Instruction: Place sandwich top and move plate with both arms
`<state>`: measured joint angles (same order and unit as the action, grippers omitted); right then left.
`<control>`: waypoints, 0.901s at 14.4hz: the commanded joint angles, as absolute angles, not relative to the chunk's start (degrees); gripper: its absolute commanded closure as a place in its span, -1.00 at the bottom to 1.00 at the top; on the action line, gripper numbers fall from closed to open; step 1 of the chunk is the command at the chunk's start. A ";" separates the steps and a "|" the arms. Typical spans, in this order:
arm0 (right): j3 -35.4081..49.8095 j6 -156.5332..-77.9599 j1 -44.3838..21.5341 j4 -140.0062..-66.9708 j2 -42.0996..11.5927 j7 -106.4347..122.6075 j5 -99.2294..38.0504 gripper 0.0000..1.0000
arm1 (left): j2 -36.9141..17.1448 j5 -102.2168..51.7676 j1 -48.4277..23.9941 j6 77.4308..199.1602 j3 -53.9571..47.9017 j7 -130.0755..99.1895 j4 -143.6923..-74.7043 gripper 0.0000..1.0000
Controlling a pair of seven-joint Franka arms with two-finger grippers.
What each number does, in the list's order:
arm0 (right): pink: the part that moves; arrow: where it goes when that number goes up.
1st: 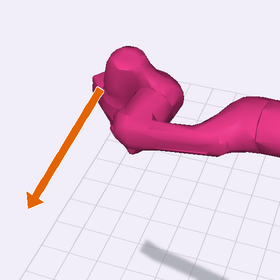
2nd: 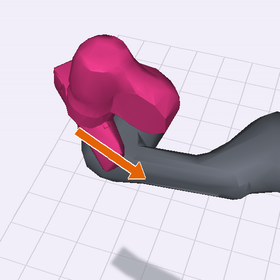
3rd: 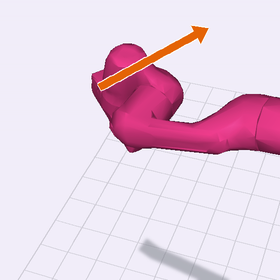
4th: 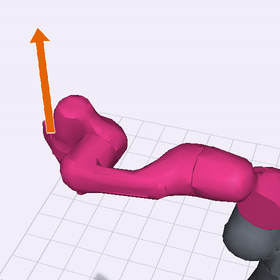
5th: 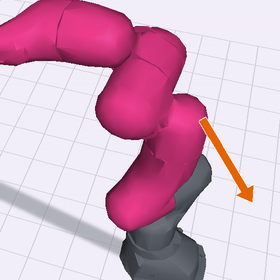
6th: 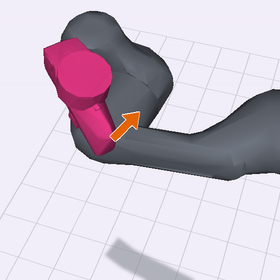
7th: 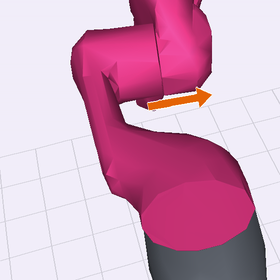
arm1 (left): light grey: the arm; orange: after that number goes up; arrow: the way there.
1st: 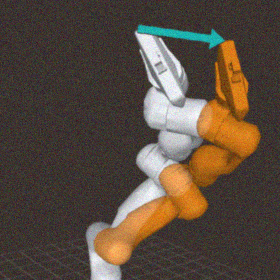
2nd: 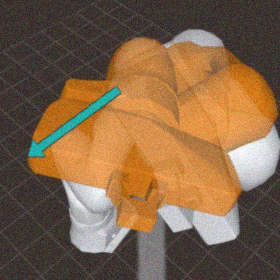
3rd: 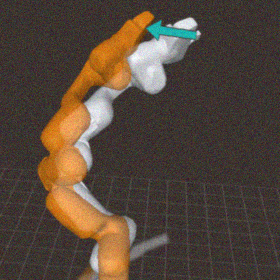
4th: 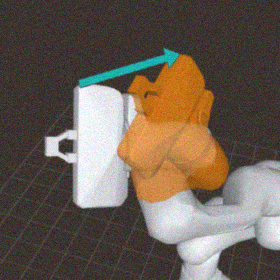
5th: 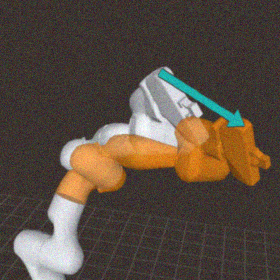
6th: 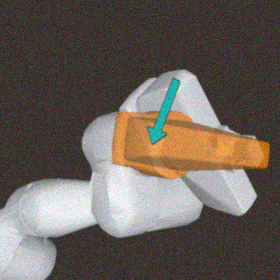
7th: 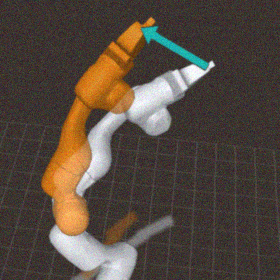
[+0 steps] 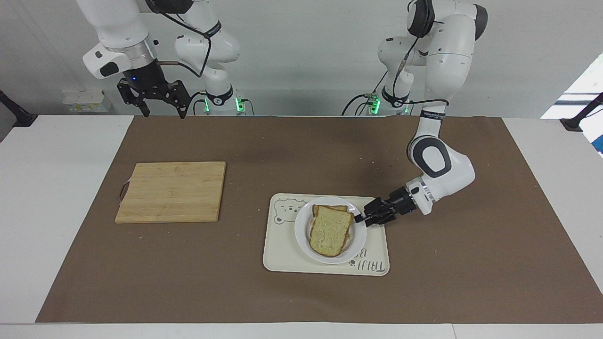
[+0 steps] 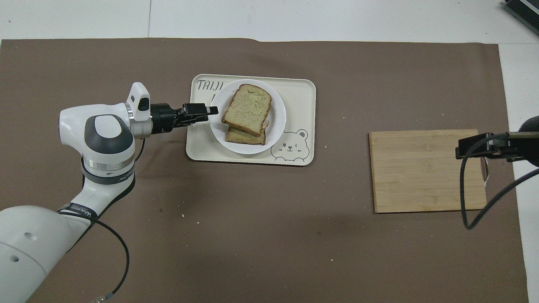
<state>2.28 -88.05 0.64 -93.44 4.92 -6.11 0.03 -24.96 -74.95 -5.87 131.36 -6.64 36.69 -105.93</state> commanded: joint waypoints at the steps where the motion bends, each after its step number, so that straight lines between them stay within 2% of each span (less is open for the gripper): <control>1: 2.64 -88.51 1.58 -94.22 5.62 -4.22 -1.23 -1.00 | -17.33 -65.70 -5.45 131.93 -4.23 34.37 -107.84 -1.00; 6: 2.64 -88.51 1.58 -94.22 5.63 -4.13 -1.23 -1.00 | -8.63 -36.55 -5.45 126.85 1.05 28.86 -106.10 -1.00; 8: 2.64 -88.42 1.58 -94.22 5.63 -4.22 -1.23 -1.00 | -7.03 -24.57 -5.45 120.71 2.45 24.19 -100.23 -1.00; 11: 2.64 -88.33 1.58 -94.22 5.63 -4.22 -1.23 -1.00 | -7.29 -13.83 -4.40 107.09 2.81 21.80 -87.32 -1.00; 13: 2.64 -88.33 1.58 -94.22 5.63 -4.13 -1.23 -1.00 | -7.12 -9.34 -4.13 99.70 3.16 21.71 -83.16 -1.00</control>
